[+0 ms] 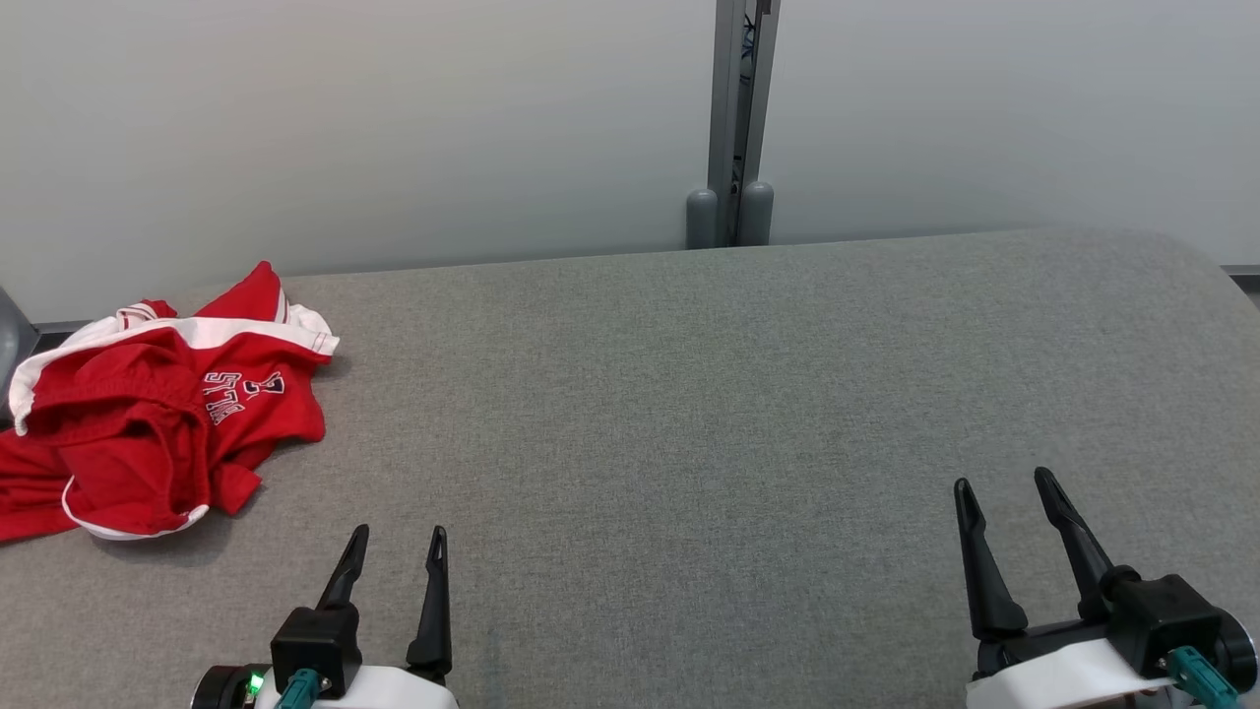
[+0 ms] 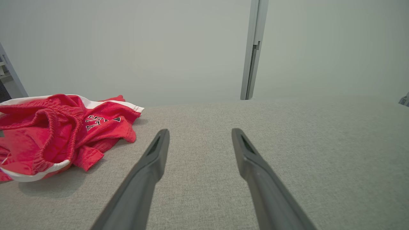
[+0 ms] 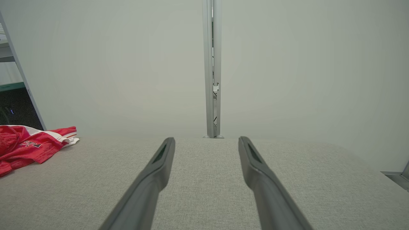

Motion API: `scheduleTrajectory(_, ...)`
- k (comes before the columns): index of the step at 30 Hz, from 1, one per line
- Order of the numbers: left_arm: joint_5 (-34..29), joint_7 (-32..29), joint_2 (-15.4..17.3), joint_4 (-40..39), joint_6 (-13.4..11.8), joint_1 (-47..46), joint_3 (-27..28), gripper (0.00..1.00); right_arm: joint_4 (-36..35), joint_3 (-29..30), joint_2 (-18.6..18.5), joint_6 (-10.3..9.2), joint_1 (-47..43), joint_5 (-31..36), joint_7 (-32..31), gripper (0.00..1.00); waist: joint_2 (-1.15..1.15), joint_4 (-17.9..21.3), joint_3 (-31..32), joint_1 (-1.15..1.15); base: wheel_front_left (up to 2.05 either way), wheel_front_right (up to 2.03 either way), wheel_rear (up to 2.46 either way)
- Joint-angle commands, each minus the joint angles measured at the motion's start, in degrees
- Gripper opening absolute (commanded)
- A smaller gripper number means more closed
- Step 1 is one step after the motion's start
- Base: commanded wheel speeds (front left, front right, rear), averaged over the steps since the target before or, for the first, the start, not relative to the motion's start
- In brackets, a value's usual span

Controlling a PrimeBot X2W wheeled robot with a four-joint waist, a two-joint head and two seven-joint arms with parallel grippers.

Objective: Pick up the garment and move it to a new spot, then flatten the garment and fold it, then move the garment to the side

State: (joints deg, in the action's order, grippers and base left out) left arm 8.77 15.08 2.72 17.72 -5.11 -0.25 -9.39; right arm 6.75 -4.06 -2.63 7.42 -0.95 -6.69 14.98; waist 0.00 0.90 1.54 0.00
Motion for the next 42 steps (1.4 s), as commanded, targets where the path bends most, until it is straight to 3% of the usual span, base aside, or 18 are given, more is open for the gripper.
scheduleTrajectory(1, 0.16, 0.14, 0.3, 0.09, -0.02, 0.34, 0.26, 1.0, 0.24, 0.14, -0.47, 0.13, -0.58, -0.28, 0.32, 1.0, 0.0, 0.0, 0.03, 0.0, 0.0, 0.0, 0.0)
scheduleTrajectory(42, 0.39, 0.14, 0.3, 0.08, 0.16, 0.25, 0.11, 1.0, 2.18, 0.08, -0.47, 0.13, 0.23, -0.21, 0.31, 1.0, 0.0, -0.28, 0.14, 0.0, 0.0, 0.0, 0.0)
